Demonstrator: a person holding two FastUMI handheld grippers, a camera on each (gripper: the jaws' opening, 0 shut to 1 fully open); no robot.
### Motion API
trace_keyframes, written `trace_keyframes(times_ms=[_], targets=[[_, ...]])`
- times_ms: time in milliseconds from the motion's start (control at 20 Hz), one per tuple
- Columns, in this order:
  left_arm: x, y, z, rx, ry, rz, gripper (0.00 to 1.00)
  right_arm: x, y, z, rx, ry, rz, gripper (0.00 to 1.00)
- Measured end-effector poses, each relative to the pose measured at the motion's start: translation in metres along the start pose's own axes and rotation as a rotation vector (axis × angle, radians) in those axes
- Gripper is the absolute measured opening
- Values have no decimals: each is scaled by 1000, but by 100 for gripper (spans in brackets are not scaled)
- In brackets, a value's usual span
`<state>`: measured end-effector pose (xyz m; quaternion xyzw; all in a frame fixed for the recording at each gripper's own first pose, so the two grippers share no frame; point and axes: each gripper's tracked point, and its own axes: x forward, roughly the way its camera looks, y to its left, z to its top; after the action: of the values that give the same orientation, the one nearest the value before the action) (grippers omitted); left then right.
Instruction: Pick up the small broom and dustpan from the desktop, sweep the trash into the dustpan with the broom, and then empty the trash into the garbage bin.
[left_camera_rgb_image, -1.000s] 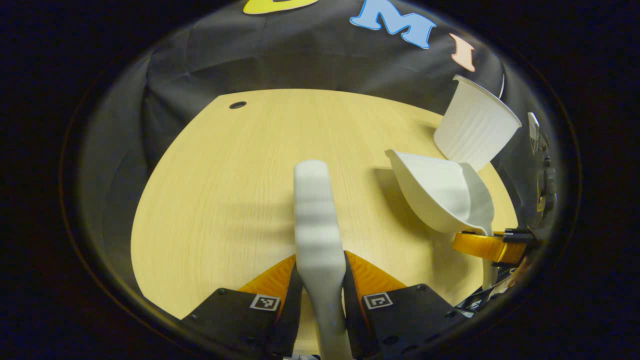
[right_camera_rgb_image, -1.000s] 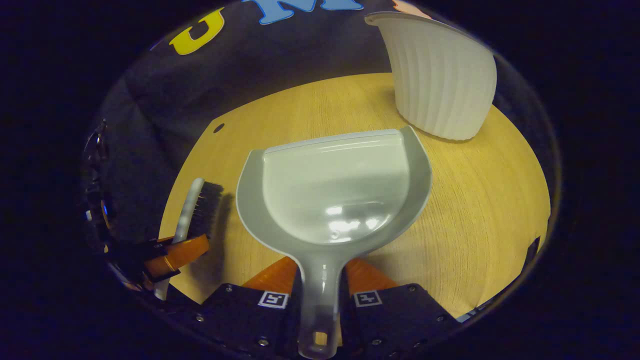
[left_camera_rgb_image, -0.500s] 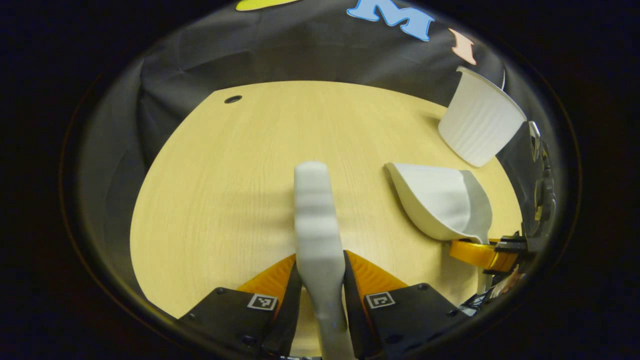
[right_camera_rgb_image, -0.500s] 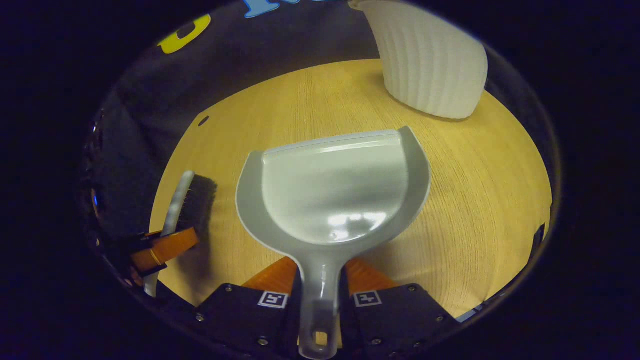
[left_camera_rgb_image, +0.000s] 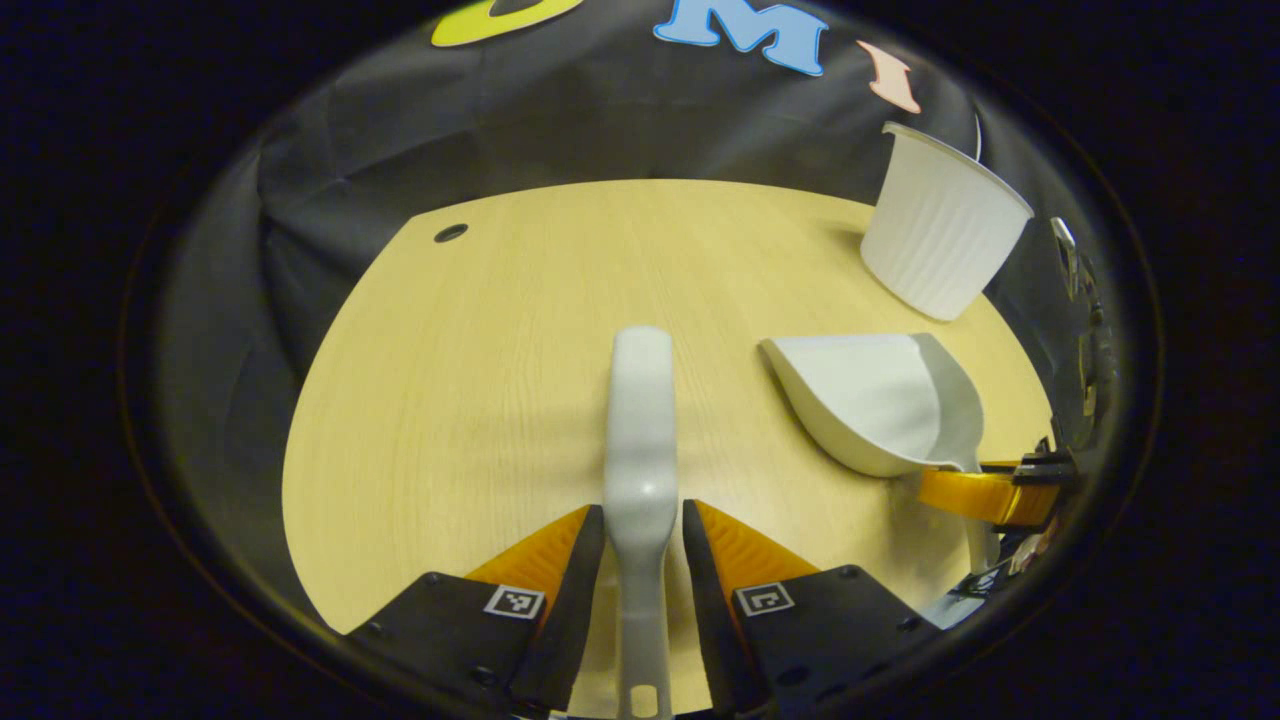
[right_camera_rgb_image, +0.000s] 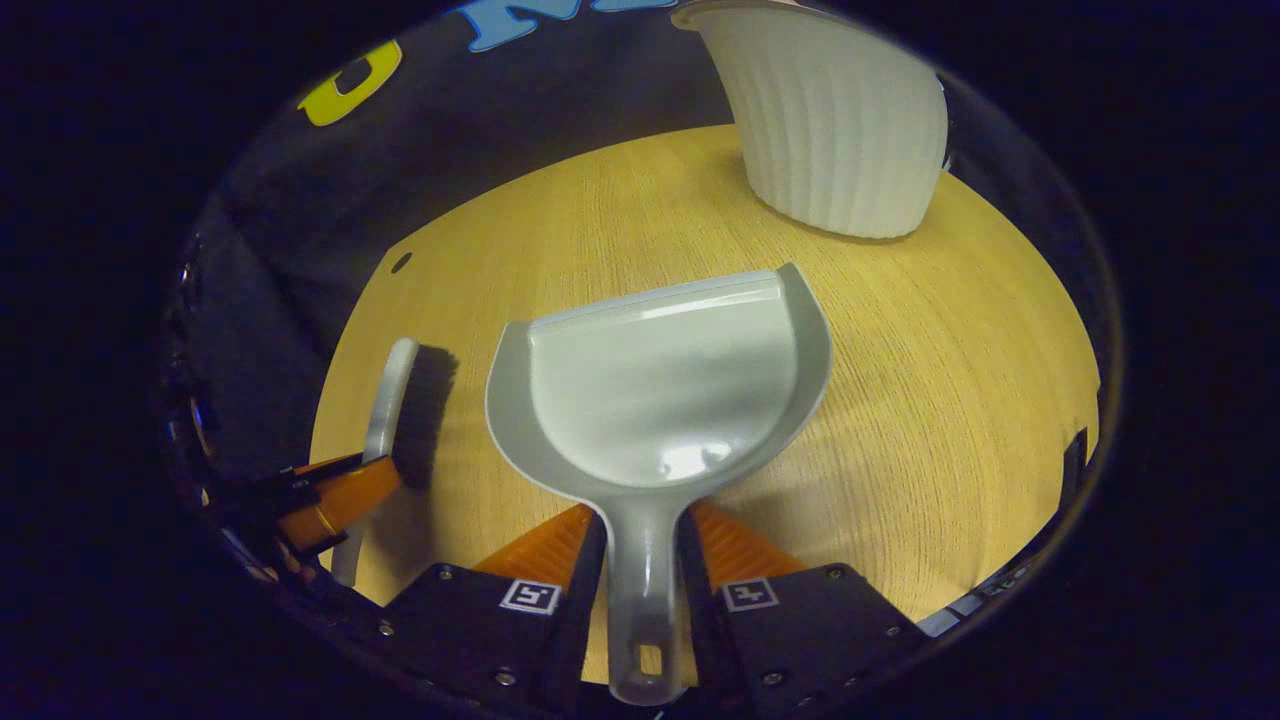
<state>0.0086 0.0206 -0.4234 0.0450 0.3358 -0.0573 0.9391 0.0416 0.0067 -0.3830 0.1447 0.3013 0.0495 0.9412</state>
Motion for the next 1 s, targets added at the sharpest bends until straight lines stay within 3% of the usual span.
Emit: trace_keyframes(times_ms=[50, 300, 350, 450, 550, 1000], targets=[[-3, 0, 1, -2, -7, -1, 59, -2, -2, 2, -3, -9, -5, 58], [-21, 0, 13, -17, -83, -15, 83, -33, 3, 18, -21, -91, -5, 73], [-25, -1, 19, -17, -110, -18, 88, -40, 4, 23, -32, -118, -3, 84], [-40, -2, 35, -9, -180, -13, 95, -57, 6, 38, -60, -178, -7, 87], [-55, -3, 55, -6, -262, -4, 96, -75, 7, 56, -102, -255, -21, 95], [-146, -38, 148, 0, -708, 48, 95, -156, 6, 145, -335, -649, -19, 96]])
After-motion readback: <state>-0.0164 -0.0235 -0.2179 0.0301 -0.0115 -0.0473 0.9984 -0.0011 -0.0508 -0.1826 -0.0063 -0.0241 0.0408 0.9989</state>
